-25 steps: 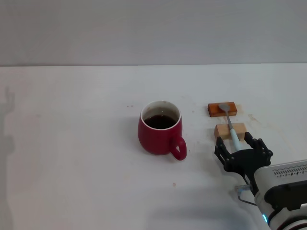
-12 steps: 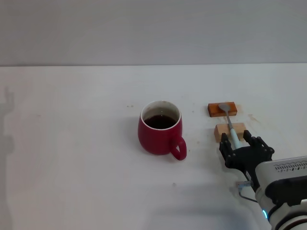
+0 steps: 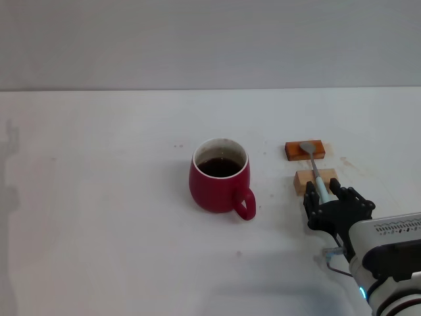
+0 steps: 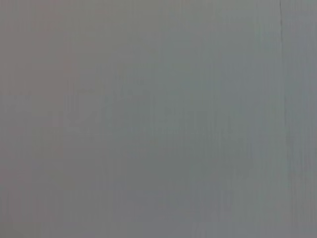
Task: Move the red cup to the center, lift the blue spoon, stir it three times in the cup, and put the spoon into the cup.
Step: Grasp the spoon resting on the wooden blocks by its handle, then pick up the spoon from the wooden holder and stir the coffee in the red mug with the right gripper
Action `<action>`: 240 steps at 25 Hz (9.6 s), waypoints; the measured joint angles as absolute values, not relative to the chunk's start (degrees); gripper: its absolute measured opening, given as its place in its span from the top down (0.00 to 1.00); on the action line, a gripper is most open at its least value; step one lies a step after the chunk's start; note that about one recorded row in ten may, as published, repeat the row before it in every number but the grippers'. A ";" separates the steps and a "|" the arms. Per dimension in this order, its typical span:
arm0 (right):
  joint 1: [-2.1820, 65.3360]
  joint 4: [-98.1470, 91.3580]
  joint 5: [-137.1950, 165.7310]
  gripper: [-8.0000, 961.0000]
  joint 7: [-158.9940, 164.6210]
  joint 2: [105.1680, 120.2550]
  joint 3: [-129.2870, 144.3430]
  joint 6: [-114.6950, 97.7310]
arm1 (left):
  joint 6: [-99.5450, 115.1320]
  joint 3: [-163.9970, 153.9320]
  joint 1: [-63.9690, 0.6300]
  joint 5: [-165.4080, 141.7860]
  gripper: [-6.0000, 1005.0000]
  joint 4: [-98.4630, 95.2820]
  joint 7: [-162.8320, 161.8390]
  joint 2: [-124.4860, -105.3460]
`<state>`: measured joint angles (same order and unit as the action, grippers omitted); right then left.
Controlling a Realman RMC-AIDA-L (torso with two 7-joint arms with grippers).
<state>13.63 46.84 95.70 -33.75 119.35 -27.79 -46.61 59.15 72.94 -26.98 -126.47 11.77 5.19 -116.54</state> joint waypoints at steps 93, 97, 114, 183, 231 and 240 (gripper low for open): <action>13.71 46.40 94.15 0.84 -33.66 119.10 -27.66 -46.33 | 59.15 72.95 -27.16 -126.48 0.34 11.69 5.43 -116.36; 13.85 46.40 94.17 0.84 -33.83 119.02 -27.55 -46.33 | 59.15 72.95 -27.16 -126.47 0.34 11.69 5.44 -116.36; 13.87 46.35 96.88 0.84 -33.95 118.94 -27.67 -46.36 | 59.15 72.95 -27.16 -126.47 0.34 11.69 5.45 -116.37; 3.52 63.83 105.62 0.85 -38.50 115.22 -36.83 -48.44 | 58.17 72.95 -27.95 -126.41 0.34 10.14 5.54 -116.33; -1.95 88.93 160.62 0.85 11.88 99.77 -51.58 -11.78 | 57.32 72.95 -28.48 -126.25 0.34 9.85 5.54 -117.68; -0.90 97.32 160.86 0.85 10.77 102.08 -56.28 6.20 | 57.04 72.95 -28.75 -126.11 0.34 9.84 5.53 -117.68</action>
<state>-0.90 97.32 160.86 10.77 102.08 -56.28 6.20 57.04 72.95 -28.75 -126.11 9.84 5.54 -117.68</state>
